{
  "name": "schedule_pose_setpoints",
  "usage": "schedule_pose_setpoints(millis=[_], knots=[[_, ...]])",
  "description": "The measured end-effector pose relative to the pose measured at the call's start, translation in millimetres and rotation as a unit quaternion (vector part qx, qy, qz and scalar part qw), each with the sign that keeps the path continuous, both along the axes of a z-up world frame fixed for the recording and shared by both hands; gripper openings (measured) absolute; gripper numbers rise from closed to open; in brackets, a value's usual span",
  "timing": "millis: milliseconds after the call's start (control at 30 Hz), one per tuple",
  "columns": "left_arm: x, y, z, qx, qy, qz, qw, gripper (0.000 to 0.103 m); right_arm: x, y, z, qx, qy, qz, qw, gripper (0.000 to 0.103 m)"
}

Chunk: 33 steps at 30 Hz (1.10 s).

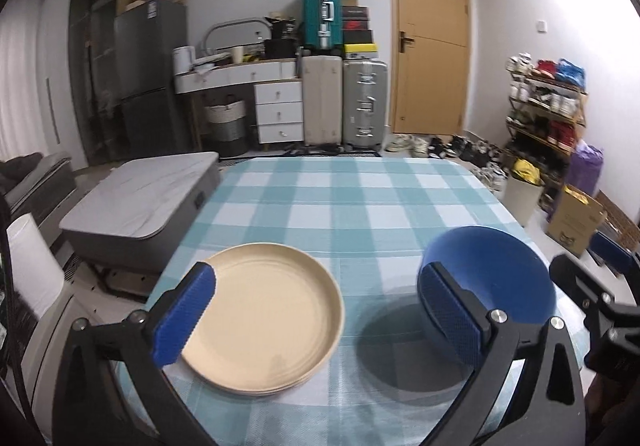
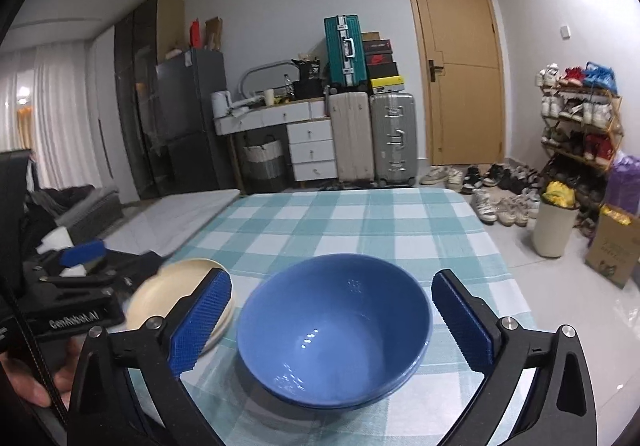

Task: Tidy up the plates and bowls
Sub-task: 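Withdraw both tools up and away from the bowl stack, then grasp the rim of the stacked blue bowls with both tools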

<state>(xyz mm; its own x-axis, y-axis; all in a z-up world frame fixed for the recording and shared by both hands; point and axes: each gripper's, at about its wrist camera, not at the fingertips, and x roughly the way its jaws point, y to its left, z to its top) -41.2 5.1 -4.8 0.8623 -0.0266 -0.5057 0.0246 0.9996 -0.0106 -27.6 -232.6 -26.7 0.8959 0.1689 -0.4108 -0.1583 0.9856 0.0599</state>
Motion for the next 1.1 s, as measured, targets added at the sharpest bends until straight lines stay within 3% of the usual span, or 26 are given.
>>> schedule_pose_setpoints(millis=[333, 767, 867, 933, 1033, 1100], knots=[[-7, 5, -2, -0.009, 0.000, 0.003, 1.0000, 0.103, -12, 11, -3, -0.029, -0.009, 0.000, 1.000, 0.102], [11, -4, -20, -0.006, 0.054, 0.004, 0.9985, 0.103, 1, -5, -6, -0.035, 0.001, -0.029, 0.999, 0.102], [20, -7, -28, -0.005, 0.072, 0.002, 0.9974, 0.103, 14, -18, -11, -0.008, 0.025, -0.024, 0.999, 0.102], [29, -11, -33, -0.011, 0.086, -0.004, 0.9962, 0.103, 28, -28, -21, 0.029, 0.068, -0.002, 0.997, 0.102], [45, -25, -37, -0.005, 0.107, -0.031, 0.9937, 0.103, 49, -48, -39, 0.093, 0.133, 0.004, 0.987, 0.102], [56, -36, -38, 0.015, 0.112, -0.044, 0.9927, 0.103, 61, -61, -46, 0.110, 0.158, -0.012, 0.981, 0.102]])
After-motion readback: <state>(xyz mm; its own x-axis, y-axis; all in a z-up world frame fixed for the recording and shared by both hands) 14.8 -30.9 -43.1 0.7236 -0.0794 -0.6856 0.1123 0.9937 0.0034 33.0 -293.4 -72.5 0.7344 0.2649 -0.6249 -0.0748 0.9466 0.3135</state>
